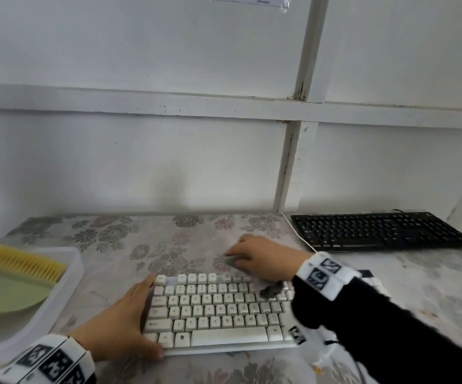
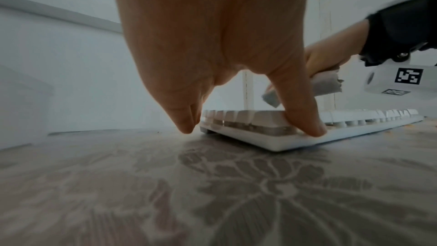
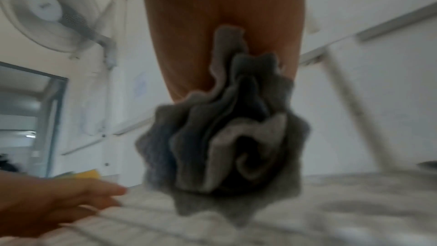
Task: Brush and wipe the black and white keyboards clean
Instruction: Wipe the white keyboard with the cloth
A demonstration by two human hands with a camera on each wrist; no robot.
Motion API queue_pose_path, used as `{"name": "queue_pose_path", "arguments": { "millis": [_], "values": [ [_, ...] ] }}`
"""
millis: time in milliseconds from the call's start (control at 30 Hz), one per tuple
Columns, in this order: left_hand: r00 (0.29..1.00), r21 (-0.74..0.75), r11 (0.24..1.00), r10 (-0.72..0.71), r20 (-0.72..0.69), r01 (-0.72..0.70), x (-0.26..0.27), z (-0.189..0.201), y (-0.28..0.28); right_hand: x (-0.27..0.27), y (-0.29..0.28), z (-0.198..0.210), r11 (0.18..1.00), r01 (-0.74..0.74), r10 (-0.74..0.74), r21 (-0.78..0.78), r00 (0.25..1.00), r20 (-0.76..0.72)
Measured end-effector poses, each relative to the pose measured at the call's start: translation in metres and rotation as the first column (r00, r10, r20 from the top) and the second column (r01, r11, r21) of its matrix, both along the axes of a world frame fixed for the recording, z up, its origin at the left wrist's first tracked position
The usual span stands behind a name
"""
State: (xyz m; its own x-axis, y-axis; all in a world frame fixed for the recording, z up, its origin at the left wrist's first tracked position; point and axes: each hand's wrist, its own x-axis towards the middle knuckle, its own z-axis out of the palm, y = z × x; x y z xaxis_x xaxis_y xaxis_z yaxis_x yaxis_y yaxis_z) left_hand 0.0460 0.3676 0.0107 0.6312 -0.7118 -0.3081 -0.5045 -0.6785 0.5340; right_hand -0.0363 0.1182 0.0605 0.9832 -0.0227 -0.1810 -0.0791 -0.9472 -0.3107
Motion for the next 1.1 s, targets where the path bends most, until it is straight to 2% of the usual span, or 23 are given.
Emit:
{"name": "queue_pose_path", "arguments": {
  "millis": [100,200,300,400,700,900,1100],
  "values": [
    [1.0,-0.046,0.999,-0.002,-0.027,0.001,0.004,-0.006,0.001,0.035,0.051,-0.011,0.995,-0.105,0.104,0.005,0.994,0.033],
    [0.998,-0.07,0.998,-0.011,-0.063,0.006,0.008,-0.009,0.002,0.051,0.086,-0.016,0.978,-0.194,0.198,-0.075,0.979,0.04],
    [0.998,-0.019,1.0,-0.001,-0.061,0.0,0.011,-0.011,0.002,0.05,0.099,-0.024,0.953,-0.226,0.23,-0.204,0.973,-0.002],
    [0.998,-0.076,0.997,-0.038,-0.051,0.034,0.009,-0.013,0.001,0.041,0.094,-0.029,0.93,-0.229,0.244,-0.288,0.97,0.018],
    [0.99,-0.147,0.989,-0.047,-0.13,0.028,0.017,-0.023,0.003,0.032,0.088,-0.031,0.957,-0.181,0.201,-0.228,0.977,0.067],
    [0.993,-0.119,0.992,-0.059,-0.105,0.047,0.014,-0.021,0.003,0.026,0.077,-0.034,0.972,-0.11,0.13,-0.208,0.988,0.085],
    [0.996,-0.049,0.998,-0.039,-0.085,0.035,0.01,-0.017,0.002,0.003,0.042,-0.035,0.978,-0.055,0.069,-0.2,0.996,0.063]
  ]
}}
